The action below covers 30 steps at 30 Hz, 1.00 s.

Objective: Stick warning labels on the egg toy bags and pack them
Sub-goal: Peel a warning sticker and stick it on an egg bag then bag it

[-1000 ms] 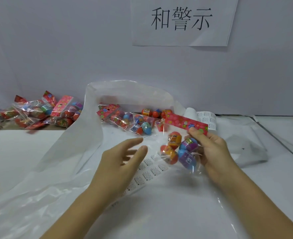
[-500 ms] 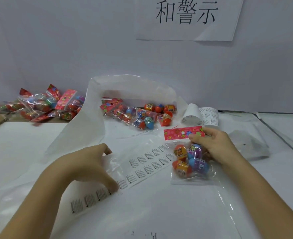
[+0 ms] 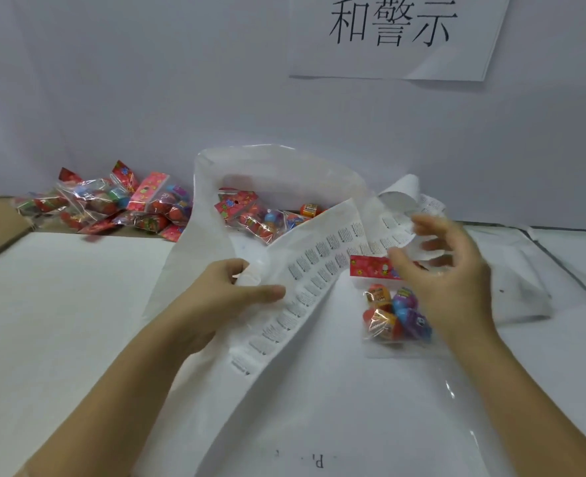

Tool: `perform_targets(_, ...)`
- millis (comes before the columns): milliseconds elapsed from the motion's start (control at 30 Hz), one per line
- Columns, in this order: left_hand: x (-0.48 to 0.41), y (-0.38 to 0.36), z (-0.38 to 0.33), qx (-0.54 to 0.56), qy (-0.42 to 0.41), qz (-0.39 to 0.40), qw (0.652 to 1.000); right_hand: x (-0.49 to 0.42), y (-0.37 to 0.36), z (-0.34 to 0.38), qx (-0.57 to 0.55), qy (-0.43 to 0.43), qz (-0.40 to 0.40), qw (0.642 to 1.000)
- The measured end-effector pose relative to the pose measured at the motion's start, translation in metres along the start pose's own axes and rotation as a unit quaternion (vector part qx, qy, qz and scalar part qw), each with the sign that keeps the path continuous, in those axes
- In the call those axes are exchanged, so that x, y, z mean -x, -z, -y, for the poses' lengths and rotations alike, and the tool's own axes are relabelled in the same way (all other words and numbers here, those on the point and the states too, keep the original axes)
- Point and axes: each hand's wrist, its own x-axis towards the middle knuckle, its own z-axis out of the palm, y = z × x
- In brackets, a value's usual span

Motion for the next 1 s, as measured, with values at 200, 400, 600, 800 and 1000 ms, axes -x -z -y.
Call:
perform_targets(200,0.0,-0.01,-0.003,0.193,0.093,0.096,0.972,0.053,-0.036,0.034,0.013,-0.065,0.3,0.951)
perform_targets(400,0.001,-0.003,-0.005,0.213,0.06,0.186,0.957,0.054,-0.044,0.028,-0.179,-0.103,0.216,0.954)
perform_targets(600,0.006,-0.011,-0.001,0.08,0.05,0.23,0.969,0.049,-0.047,0.016,-0.212,-0.079,0.146,0.963)
perform_targets(800,0.005,-0.014,-0.004,0.12,-0.007,0.123,0.985,0.058,-0.048,0.018,0.033,0.103,0.072,0.992)
perform_targets(1000,0.011,-0.019,-0.009,0.122,-0.024,0.096,0.988,0.059,-0.045,0.025,0.135,0.188,0.028,0.973)
